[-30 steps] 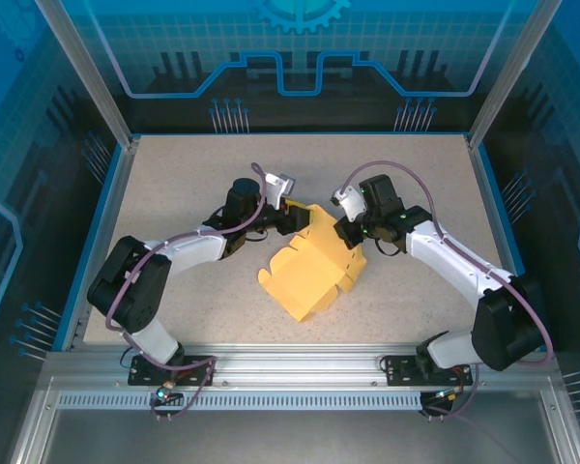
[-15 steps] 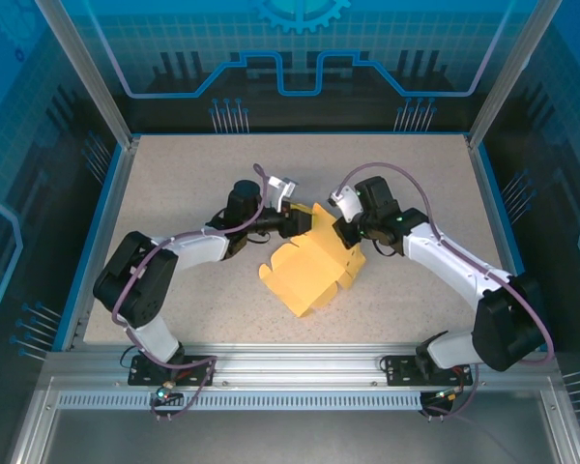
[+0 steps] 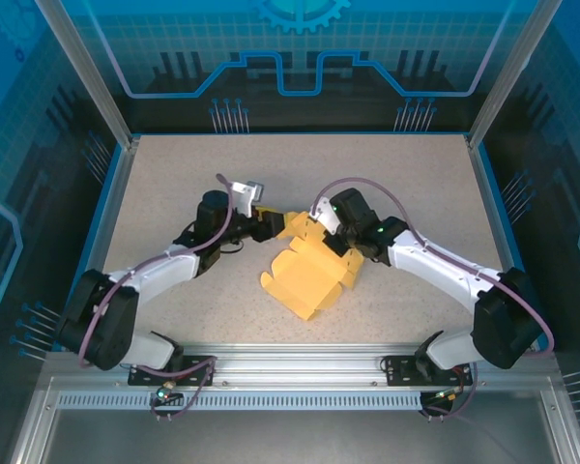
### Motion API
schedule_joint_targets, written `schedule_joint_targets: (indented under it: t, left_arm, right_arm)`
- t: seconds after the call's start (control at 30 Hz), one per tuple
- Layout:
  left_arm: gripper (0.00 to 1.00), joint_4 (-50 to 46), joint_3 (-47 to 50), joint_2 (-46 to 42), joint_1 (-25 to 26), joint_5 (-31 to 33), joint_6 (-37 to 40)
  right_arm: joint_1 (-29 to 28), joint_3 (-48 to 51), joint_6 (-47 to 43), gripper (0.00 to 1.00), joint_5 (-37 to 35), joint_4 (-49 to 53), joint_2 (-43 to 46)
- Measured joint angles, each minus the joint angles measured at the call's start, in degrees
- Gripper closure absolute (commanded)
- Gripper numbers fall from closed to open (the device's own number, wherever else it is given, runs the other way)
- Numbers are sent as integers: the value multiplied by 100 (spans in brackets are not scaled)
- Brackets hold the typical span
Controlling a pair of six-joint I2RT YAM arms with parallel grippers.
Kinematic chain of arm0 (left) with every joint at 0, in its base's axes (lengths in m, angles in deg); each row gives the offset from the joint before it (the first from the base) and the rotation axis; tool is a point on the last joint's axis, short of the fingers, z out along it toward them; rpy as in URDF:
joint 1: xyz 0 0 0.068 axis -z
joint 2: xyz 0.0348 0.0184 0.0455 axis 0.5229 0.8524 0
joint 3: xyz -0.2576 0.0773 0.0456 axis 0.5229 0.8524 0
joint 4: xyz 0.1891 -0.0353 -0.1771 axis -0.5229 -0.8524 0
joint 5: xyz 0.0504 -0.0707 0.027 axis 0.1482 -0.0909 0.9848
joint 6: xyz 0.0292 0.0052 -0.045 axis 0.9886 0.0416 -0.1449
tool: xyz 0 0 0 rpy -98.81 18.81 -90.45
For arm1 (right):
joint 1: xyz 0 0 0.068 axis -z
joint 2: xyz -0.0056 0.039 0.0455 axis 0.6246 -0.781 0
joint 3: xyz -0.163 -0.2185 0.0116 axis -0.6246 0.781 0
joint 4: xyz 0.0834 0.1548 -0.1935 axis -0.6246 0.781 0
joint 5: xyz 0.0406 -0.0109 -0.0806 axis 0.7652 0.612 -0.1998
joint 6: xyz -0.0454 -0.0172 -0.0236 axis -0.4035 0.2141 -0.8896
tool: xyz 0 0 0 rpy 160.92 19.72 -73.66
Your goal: Fold the paper box
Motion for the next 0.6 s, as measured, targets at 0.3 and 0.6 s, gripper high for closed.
schedule_joint_targets:
  t: [0.3, 0.6]
  left_arm:
    - [43, -850, 83, -269, -306, 1161, -39]
    - [43, -1657, -101, 24, -332, 2002, 4]
  right_arm:
    - [-831, 498, -1121, 100, -1224, -979, -125]
    - [-1272, 1325, -2393, 100, -2072, -2328, -175]
